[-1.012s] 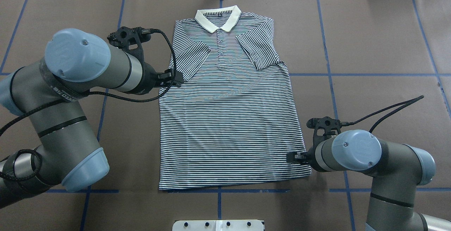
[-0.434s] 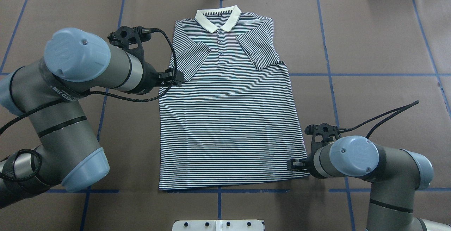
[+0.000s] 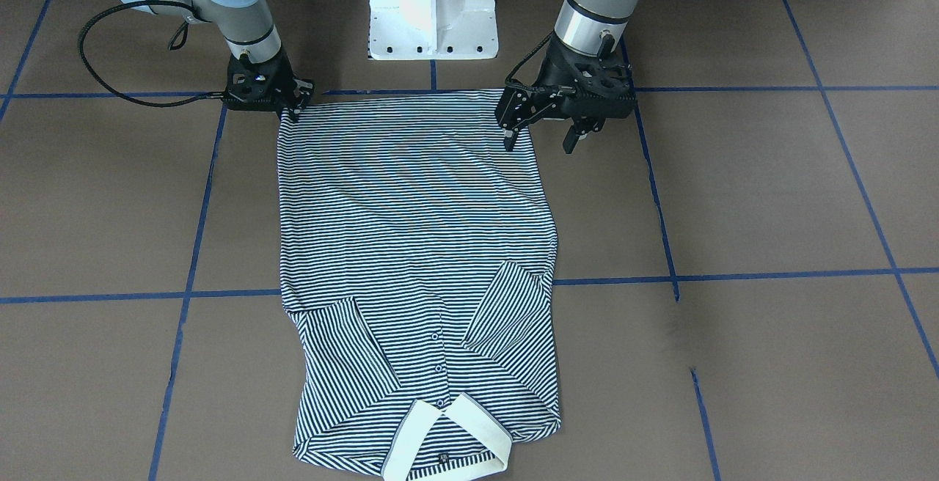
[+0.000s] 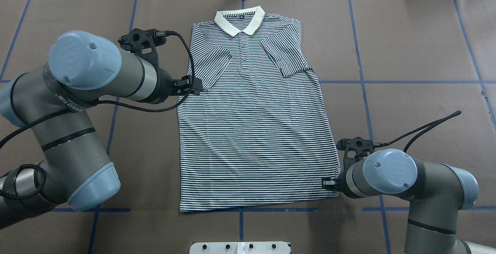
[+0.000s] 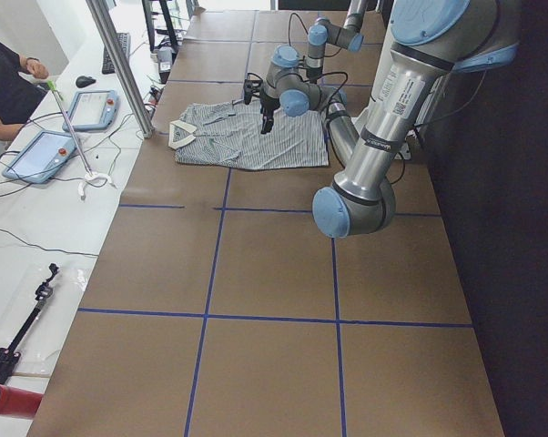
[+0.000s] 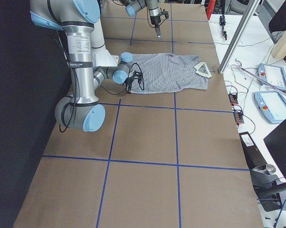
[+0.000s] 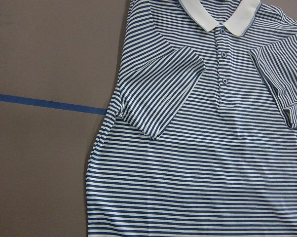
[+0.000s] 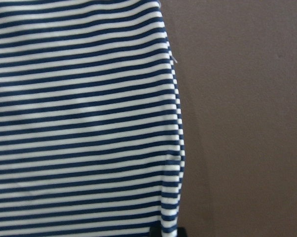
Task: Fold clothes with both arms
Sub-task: 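Move both grippers to the shirt's side edges near the hem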
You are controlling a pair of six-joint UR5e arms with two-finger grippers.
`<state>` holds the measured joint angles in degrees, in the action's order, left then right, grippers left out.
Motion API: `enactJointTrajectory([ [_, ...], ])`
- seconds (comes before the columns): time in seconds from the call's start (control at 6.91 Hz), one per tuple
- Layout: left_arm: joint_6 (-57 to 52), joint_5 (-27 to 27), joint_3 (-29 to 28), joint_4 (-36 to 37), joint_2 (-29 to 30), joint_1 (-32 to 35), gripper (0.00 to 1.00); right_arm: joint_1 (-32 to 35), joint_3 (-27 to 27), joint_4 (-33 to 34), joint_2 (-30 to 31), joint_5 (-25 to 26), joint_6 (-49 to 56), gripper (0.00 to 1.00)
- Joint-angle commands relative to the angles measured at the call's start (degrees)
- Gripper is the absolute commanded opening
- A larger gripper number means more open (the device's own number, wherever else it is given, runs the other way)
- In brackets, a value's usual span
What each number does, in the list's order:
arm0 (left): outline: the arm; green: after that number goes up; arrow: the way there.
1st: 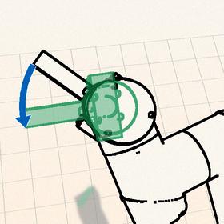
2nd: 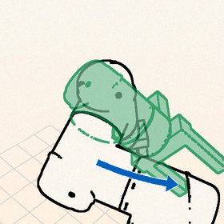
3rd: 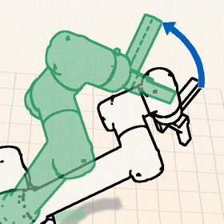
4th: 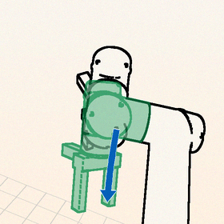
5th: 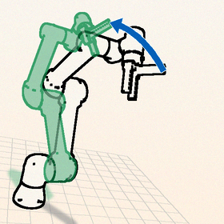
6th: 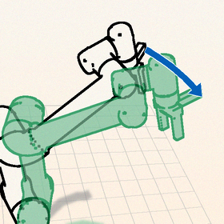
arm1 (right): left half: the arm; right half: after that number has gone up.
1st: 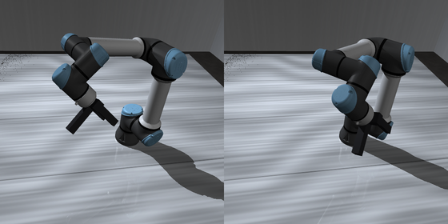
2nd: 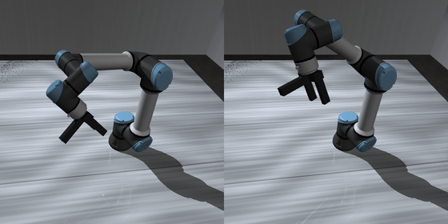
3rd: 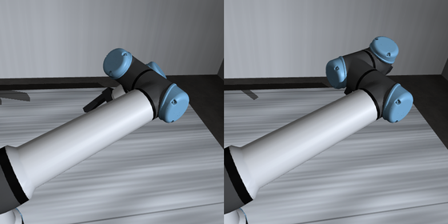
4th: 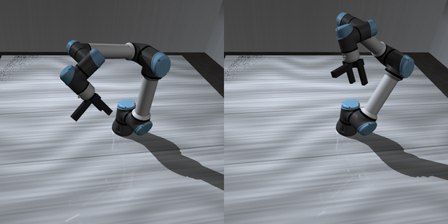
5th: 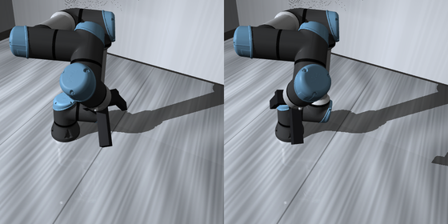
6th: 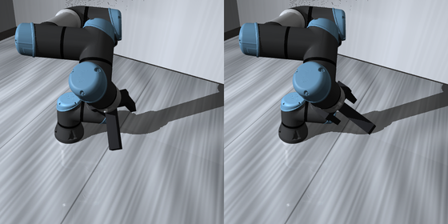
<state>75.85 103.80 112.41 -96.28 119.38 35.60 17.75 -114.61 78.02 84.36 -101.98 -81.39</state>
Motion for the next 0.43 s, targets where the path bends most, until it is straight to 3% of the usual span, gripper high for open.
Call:
enactJointTrajectory([
  [0.0, 0.0, 0.0, 0.0, -0.05, -0.11, 0.0, 1.0, 0.01, -2.54, 3.09, -0.16, -0.06, 0.0, 0.0],
  [0.29, 0.61, 0.0, -0.09, 0.04, -0.81, -0.44, 1.0, 0.01, -3.42, 3.1, -0.51, 0.55, 0.0, 0.0],
])
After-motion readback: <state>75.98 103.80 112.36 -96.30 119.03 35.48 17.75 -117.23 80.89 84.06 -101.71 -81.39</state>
